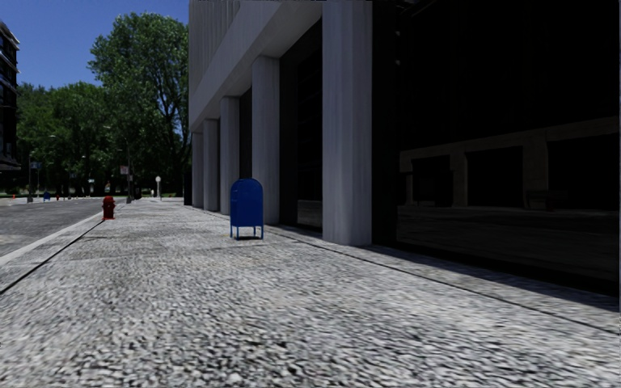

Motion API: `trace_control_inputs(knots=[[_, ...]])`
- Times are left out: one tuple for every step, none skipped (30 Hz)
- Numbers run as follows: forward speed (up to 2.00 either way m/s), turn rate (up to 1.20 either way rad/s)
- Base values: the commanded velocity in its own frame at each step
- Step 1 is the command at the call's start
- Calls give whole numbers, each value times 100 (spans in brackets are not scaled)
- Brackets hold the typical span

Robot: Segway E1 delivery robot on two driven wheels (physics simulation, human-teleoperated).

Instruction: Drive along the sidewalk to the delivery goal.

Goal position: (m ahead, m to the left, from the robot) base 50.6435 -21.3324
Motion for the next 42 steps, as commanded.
trace_control_inputs(knots=[[200,65],[200,65],[200,65],[200,65],[200,65],[200,65],[200,65],[200,65],[200,65],[200,65],[200,65],[200,65],[200,65],[200,65],[200,65],[200,65],[200,65],[200,65],[200,65],[200,65],[200,65],[200,65],[200,65],[200,65],[200,60],[200,60],[200,12],[200,0],[200,0],[200,0],[200,0],[200,0],[200,0],[200,0],[200,0],[200,0],[200,0],[200,0],[200,0],[200,0],[200,0],[200,0]])
